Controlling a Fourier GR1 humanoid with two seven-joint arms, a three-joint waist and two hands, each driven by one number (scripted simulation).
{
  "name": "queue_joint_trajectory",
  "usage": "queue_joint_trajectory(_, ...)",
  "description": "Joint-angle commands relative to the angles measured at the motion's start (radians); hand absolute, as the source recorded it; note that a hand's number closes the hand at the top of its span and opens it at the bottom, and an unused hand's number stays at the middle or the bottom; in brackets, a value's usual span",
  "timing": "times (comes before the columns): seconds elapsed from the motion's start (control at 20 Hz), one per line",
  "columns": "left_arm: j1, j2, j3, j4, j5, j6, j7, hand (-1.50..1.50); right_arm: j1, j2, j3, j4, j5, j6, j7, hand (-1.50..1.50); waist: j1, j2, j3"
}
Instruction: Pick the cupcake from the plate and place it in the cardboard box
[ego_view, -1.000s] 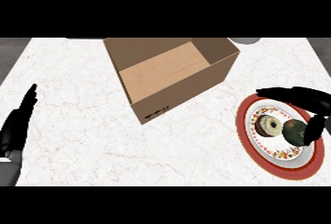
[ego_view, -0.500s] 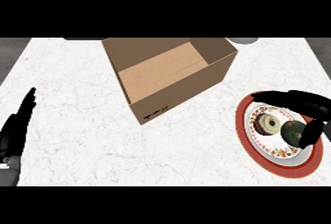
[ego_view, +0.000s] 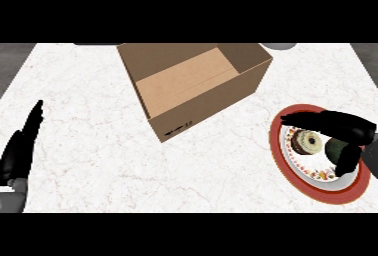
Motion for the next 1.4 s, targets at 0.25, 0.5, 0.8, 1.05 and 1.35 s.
queue_joint_trajectory(0.25,-0.02,0.001,0.035,-0.022,-0.019,-0.044,0.032,0.0,-0.007,0.167,-0.073,0.079,0.097,-0.136,0.046,1.5,0.01,0.003,0.001)
queue_joint_trajectory(0.5,-0.014,-0.03,0.035,0.002,-0.034,-0.049,0.005,0.0,-0.06,0.157,-0.16,0.146,0.118,-0.214,-0.016,1.5,0.012,0.004,0.001)
queue_joint_trajectory(0.8,-0.024,-0.011,0.079,0.032,-0.026,-0.072,-0.014,0.0,0.01,0.151,-0.25,0.053,0.1,-0.329,-0.008,1.5,-0.001,0.001,0.001)
queue_joint_trajectory(1.05,0.023,-0.002,0.086,0.024,-0.022,-0.063,-0.014,0.0,0.061,0.238,-0.336,0.033,0.128,-0.434,0.564,1.5,-0.034,-0.017,-0.004)
queue_joint_trajectory(1.35,0.039,-0.017,0.088,0.018,-0.025,-0.053,-0.031,0.0,0.053,0.265,-0.337,-0.234,0.218,-0.483,0.948,1.5,-0.046,-0.021,-0.005)
